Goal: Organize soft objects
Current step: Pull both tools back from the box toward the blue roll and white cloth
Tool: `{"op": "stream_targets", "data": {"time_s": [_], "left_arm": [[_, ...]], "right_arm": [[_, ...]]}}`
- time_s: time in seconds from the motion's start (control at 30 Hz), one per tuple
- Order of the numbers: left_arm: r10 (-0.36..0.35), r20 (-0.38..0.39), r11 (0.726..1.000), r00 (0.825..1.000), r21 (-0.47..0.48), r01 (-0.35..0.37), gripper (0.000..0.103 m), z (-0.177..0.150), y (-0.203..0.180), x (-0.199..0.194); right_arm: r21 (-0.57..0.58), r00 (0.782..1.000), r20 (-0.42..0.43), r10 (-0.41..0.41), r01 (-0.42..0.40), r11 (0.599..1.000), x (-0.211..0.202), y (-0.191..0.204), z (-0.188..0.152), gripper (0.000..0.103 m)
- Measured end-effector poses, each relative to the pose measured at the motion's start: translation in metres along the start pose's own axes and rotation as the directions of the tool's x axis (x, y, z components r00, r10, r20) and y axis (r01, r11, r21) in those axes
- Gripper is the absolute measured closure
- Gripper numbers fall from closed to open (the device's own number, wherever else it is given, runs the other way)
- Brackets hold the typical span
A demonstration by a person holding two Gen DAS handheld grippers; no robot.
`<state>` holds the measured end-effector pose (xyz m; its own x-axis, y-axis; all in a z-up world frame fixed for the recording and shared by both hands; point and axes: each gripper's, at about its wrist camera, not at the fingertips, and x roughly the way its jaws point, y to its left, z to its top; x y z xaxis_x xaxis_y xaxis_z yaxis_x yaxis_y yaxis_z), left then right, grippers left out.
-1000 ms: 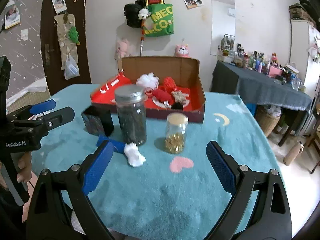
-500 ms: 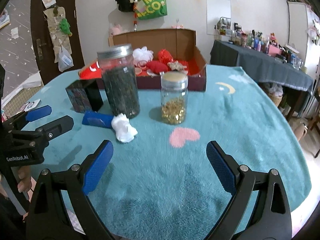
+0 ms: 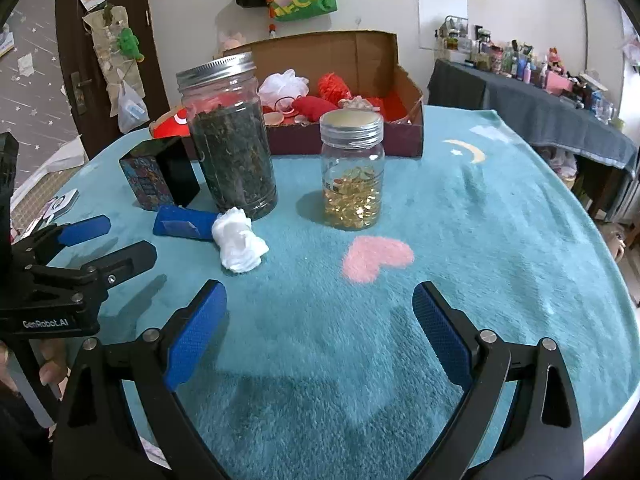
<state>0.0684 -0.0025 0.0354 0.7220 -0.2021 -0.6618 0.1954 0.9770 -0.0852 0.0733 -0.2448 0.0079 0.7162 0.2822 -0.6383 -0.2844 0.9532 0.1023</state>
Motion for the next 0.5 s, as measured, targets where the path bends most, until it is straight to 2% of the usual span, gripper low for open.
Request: {"op": "stream_targets", "data": {"time_s": [0.17, 0.33, 0.5], "left_arm": [[-0.047, -0.054, 0.999, 0.997, -0.010, 0.047, 0.007, 0.009, 0.005, 0.009], [-0.058, -0.093, 0.998, 0.994, -0.007, 0.058, 0.015, 0.015, 0.006, 0.016], [-0.066, -0.138, 0.998, 0.988, -0.020, 0.064, 0.023, 0.017, 0.006, 0.025]], "right_arm": [[-0.002, 0.997, -0.052, 0.063, -0.063, 0.998, 0.014, -0.005, 0.011, 0.008], [-0.025, 0.984, -0.107, 0.144, -0.147, 0.989, 0.028, -0.004, 0.023, 0.008], [-0.088, 0.974, -0.128, 0.190, -0.202, 0.976, 0.035, 0.003, 0.033, 0.010]]}}
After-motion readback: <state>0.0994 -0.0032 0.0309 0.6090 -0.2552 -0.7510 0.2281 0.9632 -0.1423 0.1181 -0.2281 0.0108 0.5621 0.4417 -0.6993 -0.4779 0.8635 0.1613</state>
